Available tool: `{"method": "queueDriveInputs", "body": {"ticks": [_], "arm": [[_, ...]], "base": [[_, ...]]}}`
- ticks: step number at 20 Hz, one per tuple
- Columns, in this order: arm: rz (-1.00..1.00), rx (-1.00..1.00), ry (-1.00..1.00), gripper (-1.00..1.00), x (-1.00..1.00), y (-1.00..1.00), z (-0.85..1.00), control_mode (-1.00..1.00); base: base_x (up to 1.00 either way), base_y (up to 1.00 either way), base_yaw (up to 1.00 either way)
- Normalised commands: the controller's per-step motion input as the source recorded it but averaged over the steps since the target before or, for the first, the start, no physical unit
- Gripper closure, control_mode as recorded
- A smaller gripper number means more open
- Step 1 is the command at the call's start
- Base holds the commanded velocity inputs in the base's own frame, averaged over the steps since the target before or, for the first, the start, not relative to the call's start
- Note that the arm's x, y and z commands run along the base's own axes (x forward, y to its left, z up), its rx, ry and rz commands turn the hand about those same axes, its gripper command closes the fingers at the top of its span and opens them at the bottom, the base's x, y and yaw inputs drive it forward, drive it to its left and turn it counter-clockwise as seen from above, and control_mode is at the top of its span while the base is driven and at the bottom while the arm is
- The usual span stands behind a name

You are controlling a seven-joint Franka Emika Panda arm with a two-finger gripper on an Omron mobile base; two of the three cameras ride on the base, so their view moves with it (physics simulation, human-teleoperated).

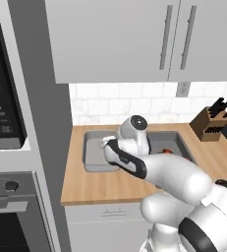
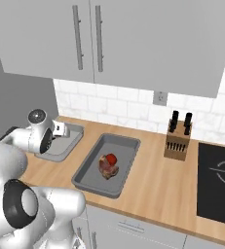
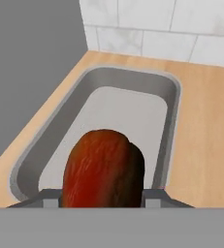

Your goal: Place one bell pepper and one steak in each tupperware on the nearby counter, to pack two identical lunches.

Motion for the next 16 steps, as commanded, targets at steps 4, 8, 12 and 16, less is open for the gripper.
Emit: {"method": "queueDriveInputs", "body": {"ticks": [4, 8, 12, 16], "arm": [[0.00, 0.00, 0.06, -1.00, 0.68, 0.23, -0.39, -1.00], [0.00, 0.00, 0.00, -1.00, 0.51, 0.19, -0.20, -1.00], [-0.06, 0.00, 0.00, -1.00, 0.03, 0.02, -0.02, -1.00], [-0.03, 0.00, -0.02, -1.00, -0.02, 0.00, 0.15, -1.00]], "base": [[0.00, 0.00, 0.00], [0.00, 0.00, 0.00], [0.00, 0.00, 0.00], [0.00, 0.00, 0.00]]}}
